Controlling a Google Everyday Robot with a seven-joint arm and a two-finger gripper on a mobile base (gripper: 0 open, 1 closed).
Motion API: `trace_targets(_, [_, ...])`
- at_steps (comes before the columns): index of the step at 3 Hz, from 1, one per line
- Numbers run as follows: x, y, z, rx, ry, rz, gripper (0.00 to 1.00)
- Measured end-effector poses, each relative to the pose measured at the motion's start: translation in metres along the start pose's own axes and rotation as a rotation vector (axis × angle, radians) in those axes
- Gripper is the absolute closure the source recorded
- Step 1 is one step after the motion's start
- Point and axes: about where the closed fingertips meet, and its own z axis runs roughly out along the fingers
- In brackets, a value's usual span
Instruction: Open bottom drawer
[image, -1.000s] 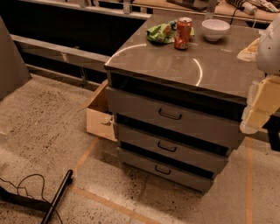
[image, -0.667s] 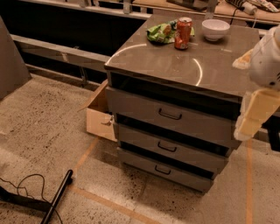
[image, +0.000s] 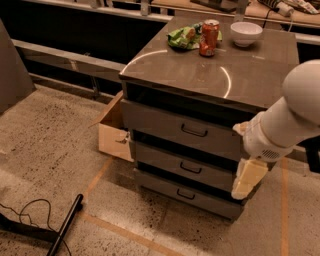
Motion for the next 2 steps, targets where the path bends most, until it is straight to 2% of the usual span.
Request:
trace_targets(1, [0.001,0.014,0.071,-0.055,-0.052,-0.002,0.00])
trace_targets(2, [-0.001,0.030,0.147,-0.073,-0.051,-0.008,0.00])
